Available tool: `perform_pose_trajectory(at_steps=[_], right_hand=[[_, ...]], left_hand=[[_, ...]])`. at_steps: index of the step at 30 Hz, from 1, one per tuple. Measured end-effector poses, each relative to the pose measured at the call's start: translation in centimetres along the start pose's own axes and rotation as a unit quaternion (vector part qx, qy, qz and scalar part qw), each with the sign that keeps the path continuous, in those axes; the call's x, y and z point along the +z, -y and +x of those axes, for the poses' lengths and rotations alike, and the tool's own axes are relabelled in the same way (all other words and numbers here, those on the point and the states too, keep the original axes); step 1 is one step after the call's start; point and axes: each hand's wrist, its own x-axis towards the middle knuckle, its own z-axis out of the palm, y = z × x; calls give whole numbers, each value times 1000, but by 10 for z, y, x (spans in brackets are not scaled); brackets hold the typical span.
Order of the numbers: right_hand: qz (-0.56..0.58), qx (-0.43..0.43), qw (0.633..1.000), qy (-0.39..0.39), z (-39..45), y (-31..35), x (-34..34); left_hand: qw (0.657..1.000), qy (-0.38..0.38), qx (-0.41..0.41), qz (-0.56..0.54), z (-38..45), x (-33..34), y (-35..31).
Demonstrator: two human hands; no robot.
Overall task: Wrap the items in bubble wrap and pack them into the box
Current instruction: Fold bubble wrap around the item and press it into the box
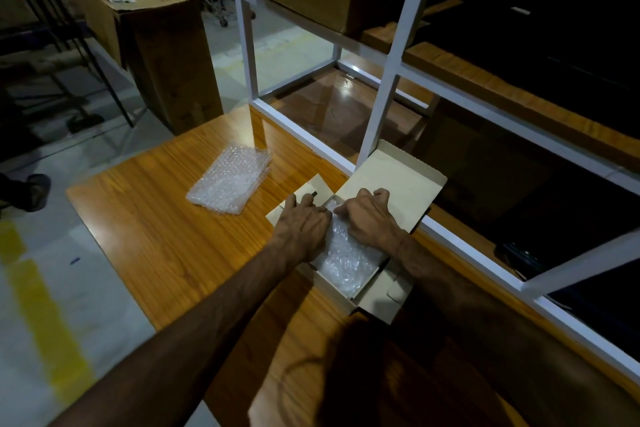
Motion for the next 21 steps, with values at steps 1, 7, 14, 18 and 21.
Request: perform_pose_trajectory(at_steps=[1, 7, 14, 18, 21], right_hand=[[-4, 3, 1000, 3, 0, 2, 0], [-25, 9, 1000, 7, 1, 9, -2], [-36, -20, 999, 0, -23, 7, 1], [28, 17, 999, -8, -30, 11, 8], [43, 54, 998, -16, -31, 14, 8]], left_hand=[[1000, -1, 2, 10, 1, 0, 0], [999, 32, 10, 41, 6, -3, 5], [997, -40, 44, 52, -1, -1, 16], [999, -9, 38, 17, 11, -4, 15], [999, -22, 34, -25, 17, -4, 14]])
